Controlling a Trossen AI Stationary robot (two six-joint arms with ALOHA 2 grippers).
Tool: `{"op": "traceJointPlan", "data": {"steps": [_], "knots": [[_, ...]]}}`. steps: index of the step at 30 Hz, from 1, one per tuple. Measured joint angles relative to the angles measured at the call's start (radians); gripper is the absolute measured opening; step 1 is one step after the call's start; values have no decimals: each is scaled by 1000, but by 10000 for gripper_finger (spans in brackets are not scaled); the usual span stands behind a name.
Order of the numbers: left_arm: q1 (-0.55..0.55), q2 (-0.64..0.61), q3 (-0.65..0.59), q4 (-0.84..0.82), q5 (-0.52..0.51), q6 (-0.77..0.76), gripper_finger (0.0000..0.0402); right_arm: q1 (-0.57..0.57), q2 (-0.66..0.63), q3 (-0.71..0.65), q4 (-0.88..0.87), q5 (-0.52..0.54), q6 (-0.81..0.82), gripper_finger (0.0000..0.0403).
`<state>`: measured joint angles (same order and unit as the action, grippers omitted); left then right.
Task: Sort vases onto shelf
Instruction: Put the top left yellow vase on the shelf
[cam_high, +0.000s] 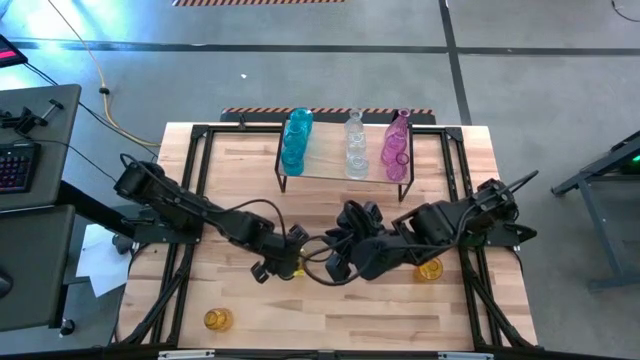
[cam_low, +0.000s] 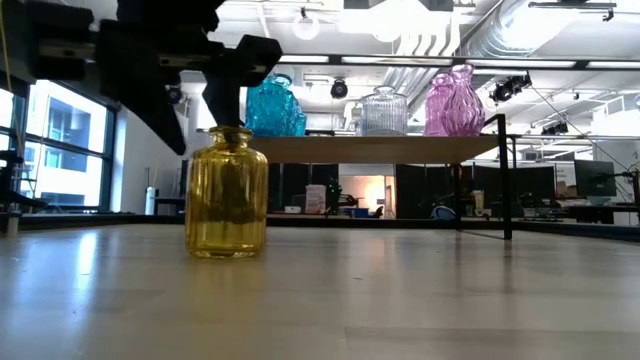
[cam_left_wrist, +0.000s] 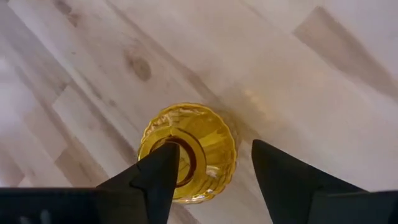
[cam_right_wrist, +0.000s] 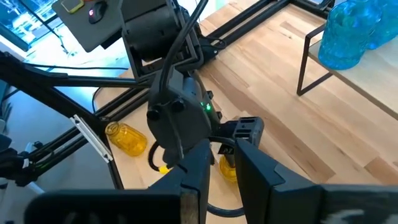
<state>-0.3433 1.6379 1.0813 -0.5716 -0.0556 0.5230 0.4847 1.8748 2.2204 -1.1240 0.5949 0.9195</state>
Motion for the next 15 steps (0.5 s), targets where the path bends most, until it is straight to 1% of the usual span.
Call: {"op": "traceJointPlan", "data": {"steps": [3,12,15], "knots": [[3,0,-1,0,-27,-20,167,8,0,0,0,17,0,57],[3,0,-2,-6,-63,-96,49,24,0,0,0,38,5,57],[3,7,-7,-11,-73,-112,22,27,0,0,0,45,5,57]]}}
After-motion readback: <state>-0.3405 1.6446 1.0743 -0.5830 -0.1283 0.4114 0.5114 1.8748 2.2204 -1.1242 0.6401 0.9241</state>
